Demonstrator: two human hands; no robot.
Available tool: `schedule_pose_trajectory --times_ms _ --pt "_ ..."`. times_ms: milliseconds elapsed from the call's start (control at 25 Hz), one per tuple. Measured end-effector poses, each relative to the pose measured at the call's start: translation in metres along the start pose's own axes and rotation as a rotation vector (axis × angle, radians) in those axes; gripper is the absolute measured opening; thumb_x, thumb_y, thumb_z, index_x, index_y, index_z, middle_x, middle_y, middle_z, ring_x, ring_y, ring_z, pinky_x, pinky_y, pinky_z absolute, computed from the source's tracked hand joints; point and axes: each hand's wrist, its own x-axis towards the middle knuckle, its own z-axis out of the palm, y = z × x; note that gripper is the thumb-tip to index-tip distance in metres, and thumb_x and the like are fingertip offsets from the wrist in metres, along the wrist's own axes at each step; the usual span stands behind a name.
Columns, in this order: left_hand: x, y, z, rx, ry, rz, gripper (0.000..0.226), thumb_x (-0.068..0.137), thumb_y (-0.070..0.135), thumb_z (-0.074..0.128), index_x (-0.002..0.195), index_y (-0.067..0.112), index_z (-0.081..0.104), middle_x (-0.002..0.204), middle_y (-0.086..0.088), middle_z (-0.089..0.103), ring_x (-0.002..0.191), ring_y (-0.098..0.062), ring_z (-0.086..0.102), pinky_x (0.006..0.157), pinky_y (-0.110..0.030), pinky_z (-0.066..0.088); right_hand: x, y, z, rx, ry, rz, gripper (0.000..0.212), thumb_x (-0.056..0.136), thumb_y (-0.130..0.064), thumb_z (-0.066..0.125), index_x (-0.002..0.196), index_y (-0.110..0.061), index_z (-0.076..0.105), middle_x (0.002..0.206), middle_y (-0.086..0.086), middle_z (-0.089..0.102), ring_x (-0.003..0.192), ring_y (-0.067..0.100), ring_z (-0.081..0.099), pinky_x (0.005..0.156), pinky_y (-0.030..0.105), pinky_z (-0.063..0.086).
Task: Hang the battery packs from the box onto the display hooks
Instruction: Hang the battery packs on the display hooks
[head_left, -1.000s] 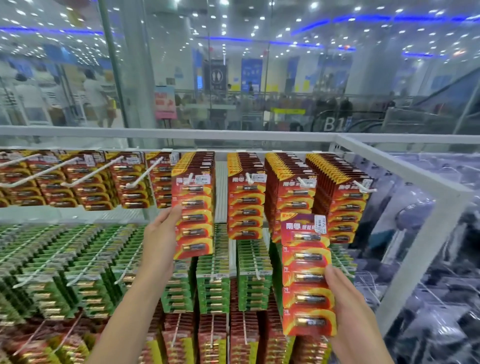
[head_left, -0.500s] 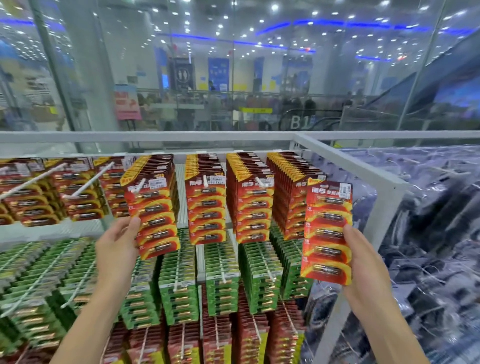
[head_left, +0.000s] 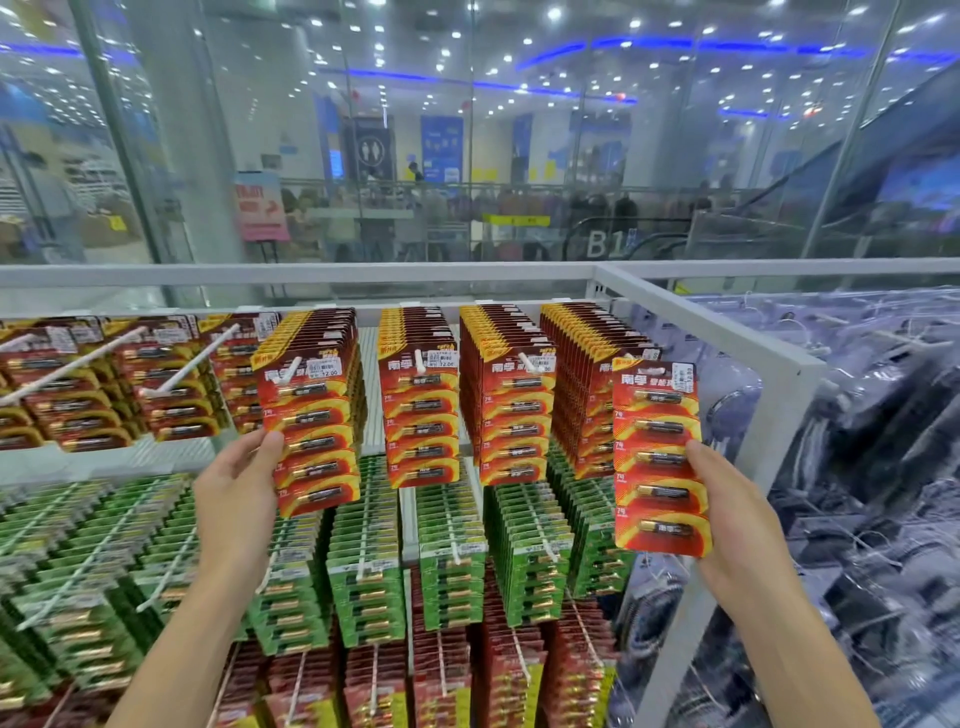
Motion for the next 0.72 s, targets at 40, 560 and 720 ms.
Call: schedule_pose_trajectory --times_ms 40,560,720 --pt "0.001 0.000 0.000 -0.002 0.009 0.000 0.032 0.103 0.032 0.063 0.132 0.018 0.066 0.121 -0.003 0.074 0.111 -0.026 0.071 0.099 -0.054 0.056 0.003 -0.001 0.004 -0.018 0.014 0.007 0.026 0.107 -0.035 0.050 0.111 -0.020 0.071 0.093 0.005 0.079 0.078 0.024 0.076 0.071 0.041 0.057" --pt "-0.023 -0.002 -0.012 0.095 0.010 0.084 0.019 0.105 0.034 0.060 0.122 0.031 0.067 0.120 0.005 0.071 0.116 -0.021 0.067 0.103 -0.047 0.053 0.056 0.052 0.012 -0.191 0.150 -0.042 0.027 0.100 -0.045 0.061 0.103 -0.022 0.075 0.100 0.003 0.079 0.094 0.020 0.074 0.088 0.041 0.056" --pt "-0.063 -0.024 -0.018 0.122 -0.018 -0.006 0.029 0.104 0.040 0.059 0.129 0.027 0.066 0.125 0.005 0.069 0.116 -0.019 0.066 0.105 -0.044 0.050 0.038 0.078 -0.001 -0.246 0.220 -0.021 0.027 0.102 -0.037 0.058 0.119 -0.021 0.071 0.114 0.000 0.073 0.103 0.014 0.066 0.093 0.039 0.051"
